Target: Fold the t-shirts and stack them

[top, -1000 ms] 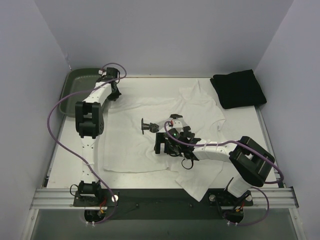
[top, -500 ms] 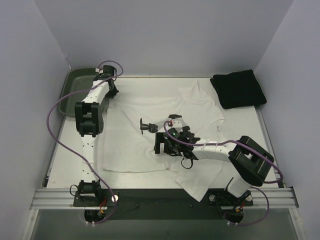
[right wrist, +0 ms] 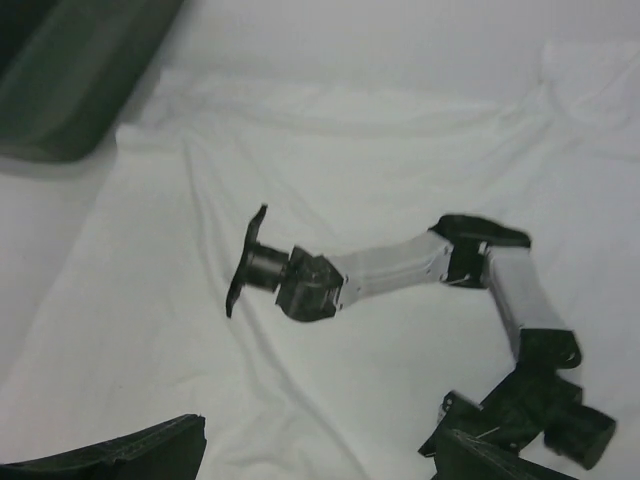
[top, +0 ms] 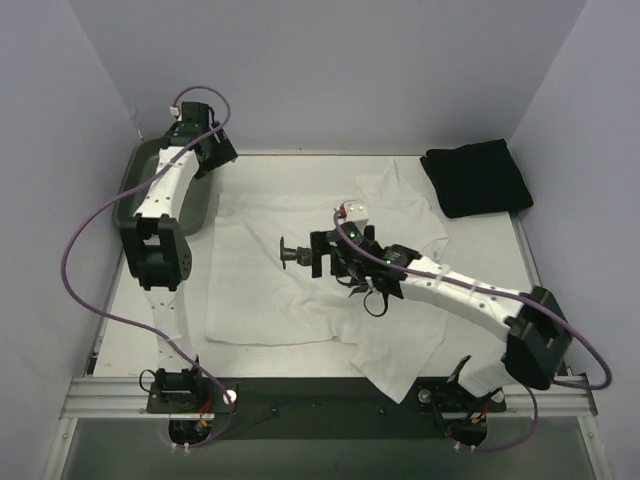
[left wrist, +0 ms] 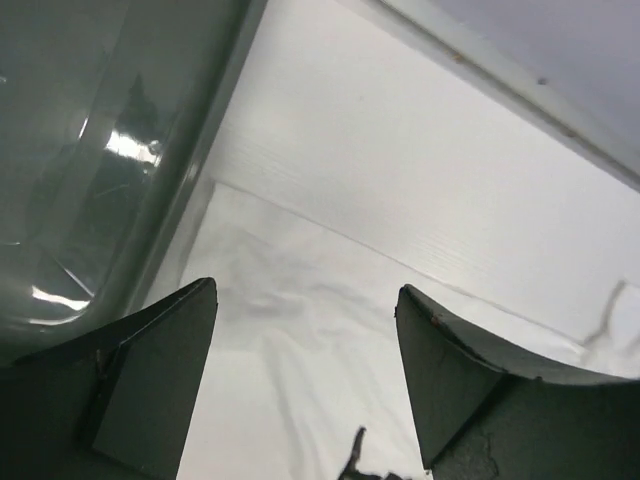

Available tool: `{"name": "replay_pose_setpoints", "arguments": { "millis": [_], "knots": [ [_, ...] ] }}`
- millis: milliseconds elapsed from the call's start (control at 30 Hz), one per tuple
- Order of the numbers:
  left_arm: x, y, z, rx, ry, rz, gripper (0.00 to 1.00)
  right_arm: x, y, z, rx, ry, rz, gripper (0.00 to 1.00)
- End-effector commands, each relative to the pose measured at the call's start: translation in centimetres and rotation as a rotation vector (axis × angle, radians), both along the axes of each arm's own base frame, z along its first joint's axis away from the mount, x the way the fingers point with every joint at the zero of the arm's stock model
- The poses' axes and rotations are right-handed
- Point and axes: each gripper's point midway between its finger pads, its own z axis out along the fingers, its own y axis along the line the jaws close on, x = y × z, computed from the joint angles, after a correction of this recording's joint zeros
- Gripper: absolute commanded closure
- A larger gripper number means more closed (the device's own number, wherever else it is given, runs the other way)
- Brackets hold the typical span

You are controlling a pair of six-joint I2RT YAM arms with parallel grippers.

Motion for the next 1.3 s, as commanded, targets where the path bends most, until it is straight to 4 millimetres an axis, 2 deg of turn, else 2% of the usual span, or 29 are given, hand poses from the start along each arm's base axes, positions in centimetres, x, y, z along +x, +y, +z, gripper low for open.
{"name": "replay_pose_setpoints", "arguments": {
  "millis": [0,33,67,100,133,167,200,233,267,300,333,367,400,433,467,500,533,567,633,667,767,833,900,1067,1133,1167,1267],
  "knots": [
    [-5.1,-3.0,8.8,-0.046,-0.112,-0.118,0.18,0.1,-7.5,7.7,-0.061,-0.15,-0.141,0.0],
    [-6.1,-4.0,9.0,-0.053,-0.111,-0.145,0.18,0.1,-9.0,8.1,-0.072,-0.158,-0.183,0.0],
    [-8.2,-4.4,8.6,-0.055,-0.098,-0.163,0.18,0.1,-10.9,8.2,-0.074,-0.148,-0.235,0.0],
    [-9.3,-4.7,8.6,-0.058,-0.096,-0.18,0.18,-0.9,-12.7,8.5,-0.078,-0.13,-0.263,0.0],
    [-10.7,-5.5,7.9,-0.084,-0.08,-0.214,0.18,-1.4,-13.6,8.5,-0.072,-0.121,-0.284,0.0],
    [-12.2,-6.3,9.9,-0.102,-0.137,-0.243,0.18,-2.0,-14.6,8.5,-0.078,-0.116,-0.304,0.0],
    [-14.5,-6.8,6.7,-0.12,-0.066,-0.262,0.18,-3.4,-15.9,8.3,-0.082,-0.1,-0.315,0.0],
    [-15.8,-7.2,6.4,-0.132,-0.07,-0.278,0.18,-4.1,-16.3,8.2,-0.06,-0.088,-0.335,0.0],
    [-17.6,-8.1,8.2,-0.144,-0.127,-0.311,0.18,-4.9,-16.7,8.0,-0.046,-0.073,-0.339,0.0],
    [-19.8,-7.8,5.4,-0.125,-0.066,-0.314,0.18,-6.3,-17.7,7.8,-0.035,-0.057,-0.345,0.0],
    [-21.1,-7.6,5.0,-0.112,-0.06,-0.312,0.18,-7.2,-18.2,6.7,-0.034,-0.027,-0.355,0.0],
    [-22.8,-7.4,5.5,-0.113,-0.084,-0.316,0.18,-8.0,-18.5,6.0,-0.014,-0.001,-0.375,0.0],
    [-24.0,-7.2,4.7,-0.113,-0.067,-0.312,0.18,-9.3,-18.8,5.6,0.013,0.022,-0.365,0.0],
    [-25.8,-6.8,2.5,-0.111,-0.015,-0.305,0.18,-10.2,-19.2,3.9,0.003,0.056,-0.367,0.0],
    [-27.2,-6.6,2.9,-0.119,-0.034,-0.303,0.19,-10.8,-19.3,3.3,0.023,0.08,-0.379,0.0],
    [-28.2,-6.7,2.6,-0.135,-0.03,-0.299,0.2,-11.6,-19.6,2.7,0.033,0.098,-0.379,0.0],
    [-29.6,-6.6,1.0,-0.138,0.005,-0.296,0.2,-12.1,-19.8,1.9,0.032,0.117,-0.383,0.0],
    [-30.7,-6.4,1.4,-0.143,-0.011,-0.293,0.21,-12.7,-20.1,0.6,0.018,0.145,-0.389,0.0],
    [-32.7,-6.3,-0.2,-0.144,0.027,-0.285,0.21,-13.7,-19.8,-0.7,0.038,0.191,-0.392,0.0],
    [-33.7,-6.1,-0.3,-0.149,0.028,-0.285,0.21,-14.1,-20.0,-1.9,0.022,0.217,-0.396,0.0],
    [-36.0,-6.0,-1.7,-0.153,0.074,-0.278,0.21,-15.5,-19.7,-3.9,0.032,0.277,-0.401,0.0],
    [-36.6,-6.3,-1.0,-0.106,0.079,-0.295,0.21,-16.1,-19.2,-4.6,0.07,0.302,-0.41,0.0],
    [-37.7,-6.8,-0.6,-0.136,0.122,-0.289,0.22,-16.8,-18.2,-5.4,0.088,0.329,-0.375,0.01],
    [-40.2,-6.6,-2.9,-0.152,0.227,-0.268,0.22,-17.9,-16.3,-5.7,0.077,0.364,-0.309,0.02],
    [-40.3,-7.6,-3.2,-0.201,0.221,-0.288,0.22,-18.0,-15.3,-5.6,0.083,0.366,-0.277,0.03],
    [-40.4,-8.2,-3.2,-0.246,0.229,-0.276,0.23,-18.1,-14.0,-5.7,0.096,0.376,-0.239,0.03],
    [-40.7,-8.6,-4.3,-0.285,0.238,-0.248,0.26,-18.7,-12.5,-6.0,0.048,0.377,-0.195,0.04]
  ]
}}
